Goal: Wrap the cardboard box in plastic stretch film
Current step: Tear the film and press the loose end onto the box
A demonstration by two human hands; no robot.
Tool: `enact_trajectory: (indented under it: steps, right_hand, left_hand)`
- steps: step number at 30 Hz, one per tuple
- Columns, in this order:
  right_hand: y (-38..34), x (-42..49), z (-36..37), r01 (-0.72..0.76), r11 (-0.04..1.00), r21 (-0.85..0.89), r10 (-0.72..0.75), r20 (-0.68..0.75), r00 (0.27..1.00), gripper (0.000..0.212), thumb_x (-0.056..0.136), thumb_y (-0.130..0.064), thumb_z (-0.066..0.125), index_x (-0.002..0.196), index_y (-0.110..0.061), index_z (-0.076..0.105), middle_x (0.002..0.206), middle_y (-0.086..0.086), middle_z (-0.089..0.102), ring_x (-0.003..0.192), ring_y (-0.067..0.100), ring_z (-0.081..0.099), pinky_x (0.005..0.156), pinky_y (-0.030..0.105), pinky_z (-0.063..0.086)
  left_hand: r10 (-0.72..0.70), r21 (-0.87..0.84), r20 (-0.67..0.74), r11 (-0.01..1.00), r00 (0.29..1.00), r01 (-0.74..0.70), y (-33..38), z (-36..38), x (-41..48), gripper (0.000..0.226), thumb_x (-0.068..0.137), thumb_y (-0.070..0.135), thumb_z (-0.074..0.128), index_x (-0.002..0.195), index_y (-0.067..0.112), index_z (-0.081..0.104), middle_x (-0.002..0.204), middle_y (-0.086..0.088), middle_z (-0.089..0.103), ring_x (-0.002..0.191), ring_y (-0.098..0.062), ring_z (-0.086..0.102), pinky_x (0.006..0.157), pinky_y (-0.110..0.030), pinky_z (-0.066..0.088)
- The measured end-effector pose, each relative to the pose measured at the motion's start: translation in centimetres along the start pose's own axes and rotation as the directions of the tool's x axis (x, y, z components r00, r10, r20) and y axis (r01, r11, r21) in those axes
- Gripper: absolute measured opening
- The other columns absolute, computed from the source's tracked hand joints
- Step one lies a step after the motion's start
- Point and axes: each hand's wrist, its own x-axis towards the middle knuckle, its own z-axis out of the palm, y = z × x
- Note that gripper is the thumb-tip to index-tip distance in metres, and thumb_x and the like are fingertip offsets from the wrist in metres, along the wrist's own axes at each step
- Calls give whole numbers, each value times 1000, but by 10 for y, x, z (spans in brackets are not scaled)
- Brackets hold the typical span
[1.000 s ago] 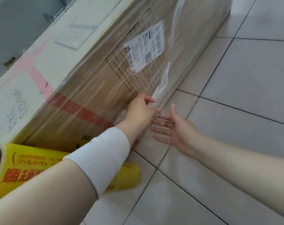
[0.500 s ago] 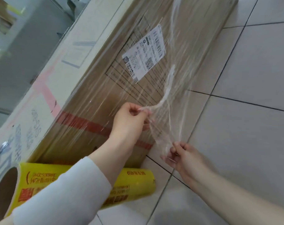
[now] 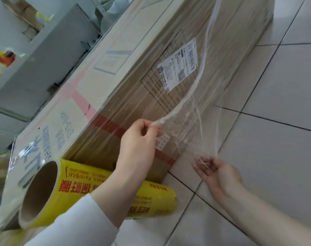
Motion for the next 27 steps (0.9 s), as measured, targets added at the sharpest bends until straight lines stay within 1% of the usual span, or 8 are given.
enact_trajectory:
  steps: [2, 5, 8, 13, 18, 22, 24, 27]
  right_hand:
    - [-1, -2, 2, 12, 1000, 16, -12, -16, 1000, 36, 103, -2, 21, 74, -7, 42, 73, 12, 45, 66, 24, 50, 40, 27, 53]
    - [-1, -2, 4, 7, 1000, 8, -7, -63, 998, 35, 104, -5, 21, 74, -12, 37, 65, 2, 31, 34, 11, 39, 27, 12, 36]
    - [3, -5, 3, 6, 994, -110, -15, -81, 997, 35, 104, -6, 19, 74, -16, 35, 62, -1, 25, 19, 1, 21, 24, 7, 15]
    - [6, -14, -3, 38, 974, -222, -56, -74, 996, 29, 101, -6, 25, 79, -15, 42, 48, -1, 27, 20, 0, 18, 27, 5, 12]
    - [11, -21, -12, 62, 960, -272, -75, -39, 996, 39, 103, -29, 33, 71, -11, 45, 41, -5, 23, 23, 0, 18, 28, 7, 11]
    - [11, -20, -16, 77, 939, -334, -96, -41, 994, 43, 104, -31, 32, 63, -18, 33, 38, -9, 27, 24, 0, 20, 26, 10, 13]
    - [12, -18, -19, 73, 930, -360, -94, -42, 995, 42, 104, -31, 31, 64, -19, 32, 47, -5, 27, 24, 0, 21, 25, 11, 14]
    - [15, -17, -21, 58, 924, -379, -72, -24, 997, 43, 104, -33, 30, 63, -19, 31, 38, -8, 28, 23, 1, 20, 25, 10, 13]
  left_hand:
    - [-72, -207, 12, 976, 997, 73, 0, 0, -4, 17, 91, 15, 49, 81, 9, 63, 77, -1, 70, 79, -16, 65, 80, -37, 55]
    - [-193, -424, 175, 870, 966, 250, 8, 3, -4, 8, 89, 10, 51, 84, 5, 55, 66, -3, 57, 61, -14, 57, 62, -25, 52]
    - [-178, -240, 204, 944, 963, 226, 9, 7, 0, 19, 86, 27, 62, 87, 12, 52, 61, 3, 53, 55, -11, 53, 53, -22, 48]
    - [86, 192, 143, 975, 986, -113, 9, 1, 0, 11, 89, 38, 56, 91, 28, 53, 66, 1, 63, 55, -12, 63, 52, -24, 50]
    - [146, 325, 96, 931, 985, -170, 12, -5, -8, 15, 95, 36, 46, 82, 29, 50, 70, 8, 67, 48, 0, 61, 50, -26, 44]
    - [352, 669, 90, 671, 932, -318, 23, -13, -11, 18, 97, 38, 34, 90, 24, 42, 78, 6, 63, 64, -14, 58, 56, -34, 42]
    - [397, 623, 54, 704, 916, -341, 32, -14, -13, 19, 97, 36, 34, 91, 21, 43, 81, 6, 57, 69, -16, 53, 56, -32, 40]
    - [244, 329, 2, 916, 970, -231, 40, -12, -9, 14, 98, 29, 36, 88, 26, 45, 78, 8, 57, 63, -7, 52, 48, -19, 41]
